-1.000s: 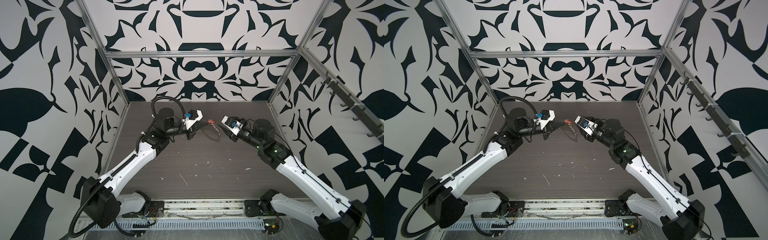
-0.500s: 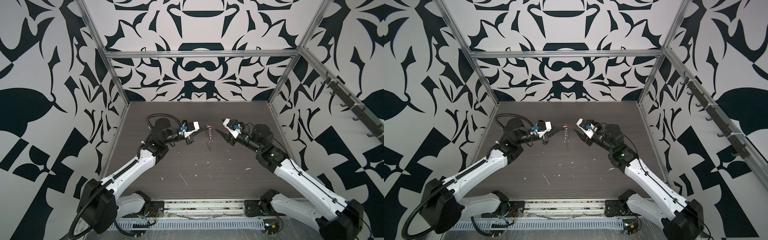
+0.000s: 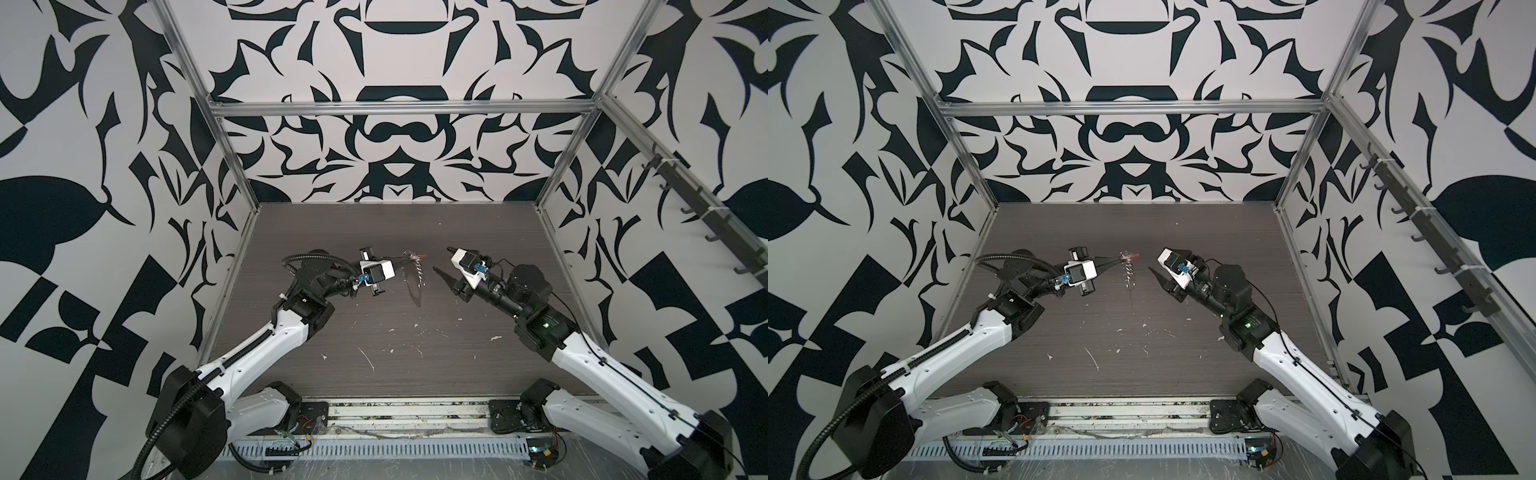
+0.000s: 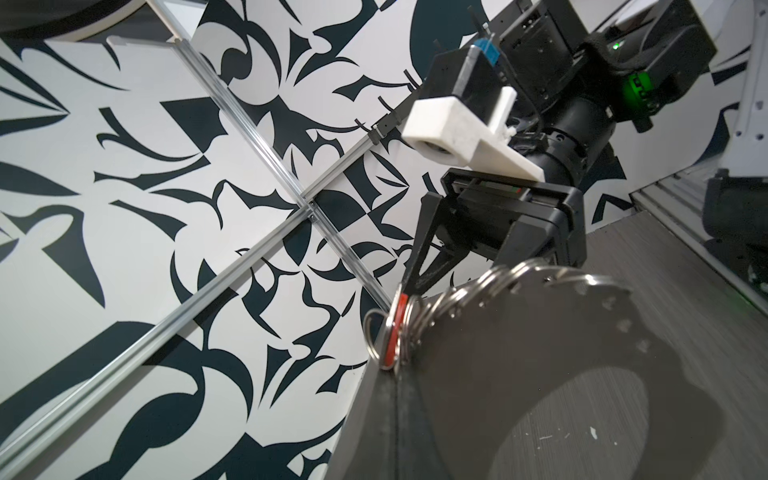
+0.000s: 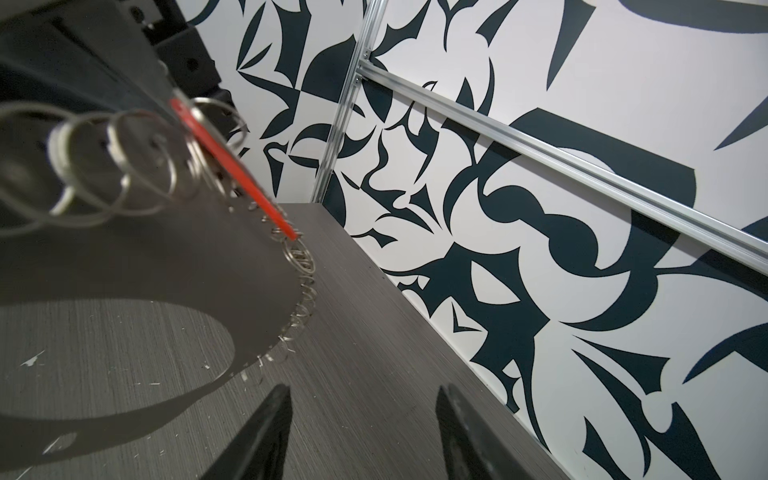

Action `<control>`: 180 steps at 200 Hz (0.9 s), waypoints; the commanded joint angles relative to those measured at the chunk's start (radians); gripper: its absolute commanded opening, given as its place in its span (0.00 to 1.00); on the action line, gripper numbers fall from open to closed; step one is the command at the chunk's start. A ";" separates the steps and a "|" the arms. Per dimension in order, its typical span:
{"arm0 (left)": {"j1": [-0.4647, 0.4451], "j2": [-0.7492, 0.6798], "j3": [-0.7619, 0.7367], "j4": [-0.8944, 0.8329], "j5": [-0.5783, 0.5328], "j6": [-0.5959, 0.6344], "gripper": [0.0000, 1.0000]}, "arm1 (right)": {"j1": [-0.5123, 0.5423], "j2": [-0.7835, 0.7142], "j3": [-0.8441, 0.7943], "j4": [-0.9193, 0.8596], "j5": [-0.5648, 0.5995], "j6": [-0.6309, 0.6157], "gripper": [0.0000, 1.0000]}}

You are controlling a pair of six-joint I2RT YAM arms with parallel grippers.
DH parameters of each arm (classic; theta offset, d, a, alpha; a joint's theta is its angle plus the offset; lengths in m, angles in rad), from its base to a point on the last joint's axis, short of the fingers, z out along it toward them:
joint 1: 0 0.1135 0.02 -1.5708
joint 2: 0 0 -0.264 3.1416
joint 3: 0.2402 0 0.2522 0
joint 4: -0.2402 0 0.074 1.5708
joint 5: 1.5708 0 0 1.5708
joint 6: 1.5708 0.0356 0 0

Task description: Remove the keys from the keyring

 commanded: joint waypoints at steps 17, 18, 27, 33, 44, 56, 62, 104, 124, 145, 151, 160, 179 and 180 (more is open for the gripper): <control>-0.022 -0.045 -0.037 0.042 -0.019 0.178 0.00 | 0.017 -0.019 -0.044 0.145 0.035 0.030 0.61; -0.022 -0.046 -0.038 0.041 -0.020 0.179 0.00 | 0.018 -0.019 -0.044 0.148 0.035 0.030 0.61; -0.022 -0.054 -0.036 0.021 -0.023 0.195 0.00 | 0.018 -0.020 -0.056 0.163 0.042 0.028 0.61; -0.022 -0.060 -0.032 0.004 -0.025 0.209 0.00 | 0.018 -0.020 -0.063 0.174 0.047 0.030 0.61; -0.022 -0.065 -0.031 -0.018 -0.029 0.229 0.00 | 0.018 -0.022 -0.074 0.199 0.058 0.029 0.61; -0.022 -0.074 -0.031 -0.033 -0.035 0.254 0.00 | 0.018 -0.022 -0.080 0.212 0.074 0.024 0.62; -0.022 -0.077 -0.033 -0.039 -0.038 0.267 0.00 | 0.018 -0.020 -0.082 0.220 0.078 0.022 0.62; -0.022 -0.086 -0.043 -0.071 -0.050 0.286 0.00 | 0.018 0.022 -0.079 0.258 0.071 0.043 0.62; -0.022 -0.093 -0.045 -0.089 -0.049 0.285 0.00 | 0.018 0.037 -0.072 0.272 0.066 0.051 0.62; -0.022 -0.096 -0.048 -0.091 -0.048 0.279 0.00 | 0.019 0.053 -0.053 0.273 0.049 0.060 0.62; -0.022 -0.097 -0.049 -0.092 -0.048 0.278 0.00 | 0.019 0.058 -0.047 0.274 0.044 0.066 0.62; -0.021 -0.097 -0.050 -0.090 -0.048 0.276 0.00 | 0.021 0.066 -0.039 0.274 0.036 0.071 0.62; -0.022 -0.099 -0.045 -0.095 -0.046 0.271 0.00 | 0.028 0.081 -0.022 0.278 0.024 0.077 0.62; -0.022 -0.100 -0.043 -0.095 -0.046 0.269 0.00 | 0.029 0.081 -0.021 0.278 0.023 0.077 0.62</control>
